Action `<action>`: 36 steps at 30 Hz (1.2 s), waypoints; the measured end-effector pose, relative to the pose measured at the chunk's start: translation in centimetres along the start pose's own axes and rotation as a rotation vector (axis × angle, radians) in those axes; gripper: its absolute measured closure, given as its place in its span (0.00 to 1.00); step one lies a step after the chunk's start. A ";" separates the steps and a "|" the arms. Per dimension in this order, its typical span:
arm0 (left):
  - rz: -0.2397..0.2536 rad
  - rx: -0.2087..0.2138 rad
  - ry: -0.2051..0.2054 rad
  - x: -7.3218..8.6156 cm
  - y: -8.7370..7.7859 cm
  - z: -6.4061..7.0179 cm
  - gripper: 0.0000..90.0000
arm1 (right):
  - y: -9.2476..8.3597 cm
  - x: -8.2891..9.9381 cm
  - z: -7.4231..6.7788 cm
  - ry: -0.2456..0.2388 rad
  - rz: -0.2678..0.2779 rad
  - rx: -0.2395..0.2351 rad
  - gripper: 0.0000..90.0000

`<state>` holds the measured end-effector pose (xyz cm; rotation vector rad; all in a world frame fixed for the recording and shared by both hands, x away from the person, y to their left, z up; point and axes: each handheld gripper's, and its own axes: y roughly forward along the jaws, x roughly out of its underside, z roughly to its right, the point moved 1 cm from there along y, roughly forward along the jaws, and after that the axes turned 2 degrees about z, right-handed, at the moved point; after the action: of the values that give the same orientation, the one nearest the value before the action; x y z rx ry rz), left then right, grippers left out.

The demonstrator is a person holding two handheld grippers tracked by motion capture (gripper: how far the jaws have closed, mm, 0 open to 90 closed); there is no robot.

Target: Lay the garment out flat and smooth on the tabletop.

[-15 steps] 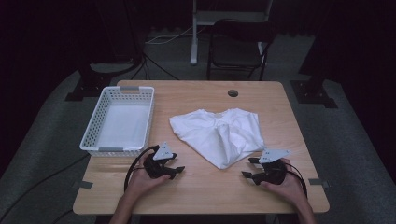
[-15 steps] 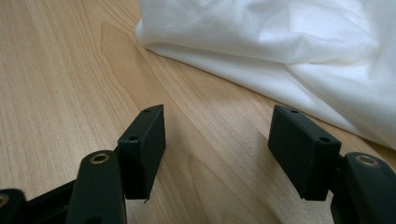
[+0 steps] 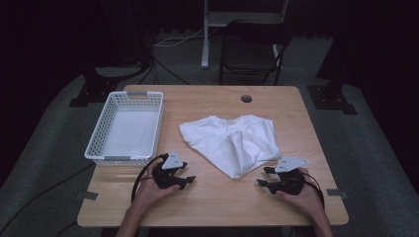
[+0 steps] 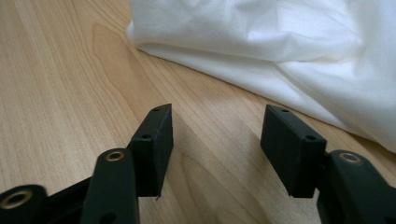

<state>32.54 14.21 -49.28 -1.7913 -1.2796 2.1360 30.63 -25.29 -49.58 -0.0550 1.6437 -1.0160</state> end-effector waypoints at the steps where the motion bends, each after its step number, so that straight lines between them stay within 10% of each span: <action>1: 0.000 0.001 -0.001 0.0 0.0 0.0 0.44 | 0.0 0.0 0.0 -0.003 0.000 0.004 0.51; 36: -0.001 -0.001 0.002 0.0 0.0 0.0 0.44 | -2.1 -4.7 0.5 -0.104 0.032 0.053 0.77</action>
<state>32.53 14.21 -49.28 -1.7924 -1.2815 2.1331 31.74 -24.47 -44.57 -0.0455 1.5186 -1.0153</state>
